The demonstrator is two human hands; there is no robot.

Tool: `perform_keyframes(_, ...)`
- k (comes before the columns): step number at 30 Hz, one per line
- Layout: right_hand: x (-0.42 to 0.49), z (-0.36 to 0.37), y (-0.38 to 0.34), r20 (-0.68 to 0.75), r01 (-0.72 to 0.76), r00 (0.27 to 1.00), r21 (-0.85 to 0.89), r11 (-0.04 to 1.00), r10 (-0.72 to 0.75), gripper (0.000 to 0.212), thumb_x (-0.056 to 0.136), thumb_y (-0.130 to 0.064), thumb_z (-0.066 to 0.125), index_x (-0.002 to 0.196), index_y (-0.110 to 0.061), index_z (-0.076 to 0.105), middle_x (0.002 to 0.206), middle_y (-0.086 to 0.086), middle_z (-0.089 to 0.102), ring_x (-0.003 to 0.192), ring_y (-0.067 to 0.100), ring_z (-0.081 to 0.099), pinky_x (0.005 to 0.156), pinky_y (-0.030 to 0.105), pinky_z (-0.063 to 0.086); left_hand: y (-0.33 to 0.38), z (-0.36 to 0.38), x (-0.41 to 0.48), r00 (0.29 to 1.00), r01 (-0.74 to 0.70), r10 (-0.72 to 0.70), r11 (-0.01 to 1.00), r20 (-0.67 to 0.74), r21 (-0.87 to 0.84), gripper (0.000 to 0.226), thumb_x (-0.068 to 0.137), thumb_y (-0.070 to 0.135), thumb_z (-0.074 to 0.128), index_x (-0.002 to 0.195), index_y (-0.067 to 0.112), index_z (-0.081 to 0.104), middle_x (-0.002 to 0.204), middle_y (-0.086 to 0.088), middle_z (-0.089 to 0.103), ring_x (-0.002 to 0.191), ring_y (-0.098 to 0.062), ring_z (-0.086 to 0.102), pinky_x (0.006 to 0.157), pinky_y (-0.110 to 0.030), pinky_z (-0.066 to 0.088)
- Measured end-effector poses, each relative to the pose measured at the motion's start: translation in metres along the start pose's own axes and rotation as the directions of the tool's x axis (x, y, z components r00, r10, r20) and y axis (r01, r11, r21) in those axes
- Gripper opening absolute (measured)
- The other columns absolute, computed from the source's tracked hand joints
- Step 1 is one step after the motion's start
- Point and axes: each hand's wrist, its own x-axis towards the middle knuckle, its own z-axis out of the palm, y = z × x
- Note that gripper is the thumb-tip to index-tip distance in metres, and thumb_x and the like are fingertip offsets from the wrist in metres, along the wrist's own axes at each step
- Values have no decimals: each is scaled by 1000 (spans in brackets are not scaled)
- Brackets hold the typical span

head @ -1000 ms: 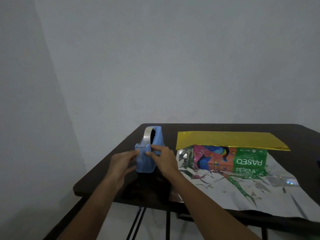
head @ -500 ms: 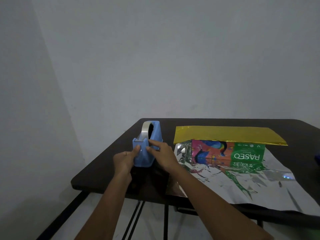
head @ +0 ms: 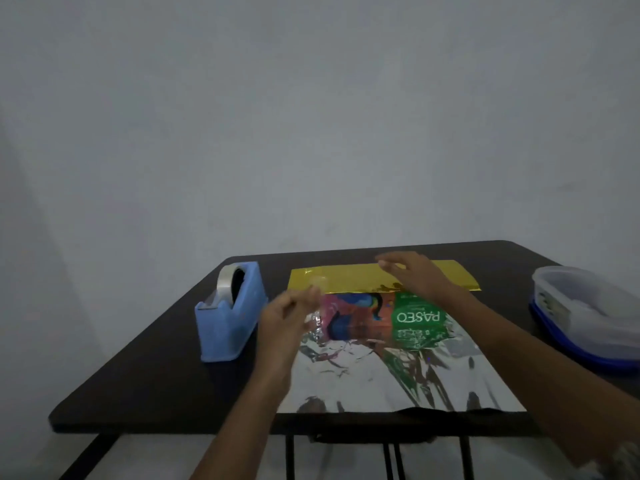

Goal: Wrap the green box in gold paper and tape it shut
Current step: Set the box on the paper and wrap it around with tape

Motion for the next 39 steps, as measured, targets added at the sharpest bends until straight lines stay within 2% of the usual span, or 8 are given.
perform_keyframes(3, 9, -2, 20, 86, -26, 996, -59, 998, 31, 41, 99, -37, 41, 135, -22, 49, 144, 5, 44, 136, 23, 35, 110, 39, 27, -9, 52, 10, 991, 4, -11, 999, 137, 48, 18, 84, 28, 67, 78, 10, 68, 79, -7, 69, 74, -13, 62, 68, -24, 51)
perform_keyframes(6, 20, -1, 27, 184, -1, 982, -169, 986, 32, 44, 101, -38, 32, 142, -25, 39, 150, 9, 34, 143, 19, 22, 115, 40, 11, -22, 88, 20, 987, 63, -68, 997, 147, 38, 8, 83, 20, 70, 80, 13, 68, 75, 0, 71, 69, -10, 63, 58, -19, 49)
perform_keyframes(8, 25, 0, 28, 235, 22, 972, -203, 979, 27, 46, 102, -39, 27, 144, -24, 36, 152, 5, 31, 144, 17, 17, 115, 41, 8, -35, 100, 26, 987, 101, -102, 995, 125, 12, 9, 84, 19, 70, 83, 10, 69, 75, -1, 71, 71, -11, 64, 63, -22, 52)
perform_keyframes(13, 26, 2, 39, 291, -57, 952, -157, 986, 101, 52, 100, -47, 24, 146, -24, 34, 156, 1, 23, 144, 18, 16, 115, 40, 17, -61, 110, 31, 982, 185, -185, 983, 32, -18, 14, 88, 20, 65, 83, 8, 69, 76, -3, 71, 73, -14, 64, 70, -27, 53)
perform_keyframes(18, 24, 1, 36, 319, -30, 944, -165, 986, 82, 52, 101, -45, 18, 147, -23, 30, 157, -2, 19, 145, 16, 13, 116, 40, 15, -66, 111, 32, 979, 203, -202, 979, 12, -21, 14, 88, 23, 65, 82, 10, 67, 78, 0, 71, 74, -13, 65, 65, -23, 52)
perform_keyframes(24, 18, -5, 30, 339, -28, 938, -137, 990, 74, 53, 101, -45, 17, 148, -21, 28, 157, -1, 19, 145, 14, 10, 115, 36, 9, -63, 115, 35, 974, 225, -224, 973, 14, -51, 11, 88, 21, 64, 82, 12, 67, 81, 0, 71, 82, -17, 64, 79, -32, 53)
perform_keyframes(30, 12, -11, 21, 367, -30, 928, -97, 995, 64, 53, 101, -45, 18, 148, -22, 24, 157, -2, 16, 146, 15, 8, 115, 37, 8, -70, 117, 40, 970, 240, -241, 969, -8, -59, 13, 88, 23, 65, 80, 14, 67, 80, 0, 71, 82, -17, 65, 71, -25, 53)
perform_keyframes(39, 25, 0, 40, 320, -25, 947, -39, 999, 36, 63, 89, -53, 50, 144, -27, 37, 156, -5, 21, 145, 17, 10, 105, 36, 31, -72, 118, 42, 973, 229, -230, 972, -16, -57, 12, 89, 22, 63, 81, 14, 67, 81, 0, 70, 77, -13, 65, 66, -22, 52)
